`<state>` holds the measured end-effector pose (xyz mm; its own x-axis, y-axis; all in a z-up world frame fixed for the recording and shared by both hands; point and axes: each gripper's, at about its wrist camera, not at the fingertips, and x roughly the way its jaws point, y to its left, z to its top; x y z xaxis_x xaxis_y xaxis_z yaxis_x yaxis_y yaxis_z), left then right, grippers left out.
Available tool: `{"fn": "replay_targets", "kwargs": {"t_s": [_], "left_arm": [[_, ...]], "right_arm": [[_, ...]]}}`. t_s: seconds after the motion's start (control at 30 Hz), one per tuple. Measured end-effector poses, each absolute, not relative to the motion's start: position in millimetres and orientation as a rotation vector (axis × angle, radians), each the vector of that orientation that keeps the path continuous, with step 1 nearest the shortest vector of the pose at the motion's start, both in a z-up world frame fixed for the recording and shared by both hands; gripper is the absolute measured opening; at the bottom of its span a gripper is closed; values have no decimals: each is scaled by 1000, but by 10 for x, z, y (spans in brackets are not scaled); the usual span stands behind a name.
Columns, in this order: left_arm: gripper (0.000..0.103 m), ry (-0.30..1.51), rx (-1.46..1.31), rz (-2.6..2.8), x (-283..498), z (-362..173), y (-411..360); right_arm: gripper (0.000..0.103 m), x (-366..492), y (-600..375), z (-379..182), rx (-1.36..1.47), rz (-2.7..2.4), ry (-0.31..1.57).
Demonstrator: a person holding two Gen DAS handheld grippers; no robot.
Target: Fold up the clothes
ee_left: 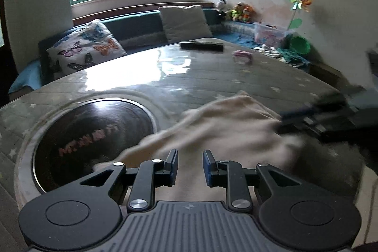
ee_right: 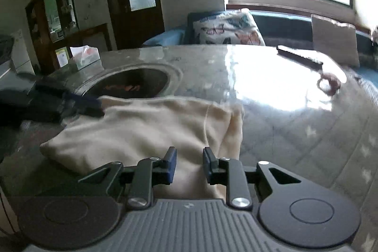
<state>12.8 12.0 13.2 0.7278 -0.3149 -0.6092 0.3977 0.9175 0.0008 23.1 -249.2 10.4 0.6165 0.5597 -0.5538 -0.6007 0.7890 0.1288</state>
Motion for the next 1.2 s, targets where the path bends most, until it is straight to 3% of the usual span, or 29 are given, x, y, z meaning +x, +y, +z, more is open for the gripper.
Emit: {"fn": "replay_targets", "kwargs": {"t_s": [0.4,0.7,1.2], "left_arm": [[28,704,41,-346,140,0,263],[27,723,-99,-230,302,6,700],[26,761,-97,-238,724,-46,613]], "right_arm": [[23,815,-2411,-105,-11,568,684],[24,829,-2449,-120,-22,544,698],[24,921,-1977,-75,-102,620,692]]}}
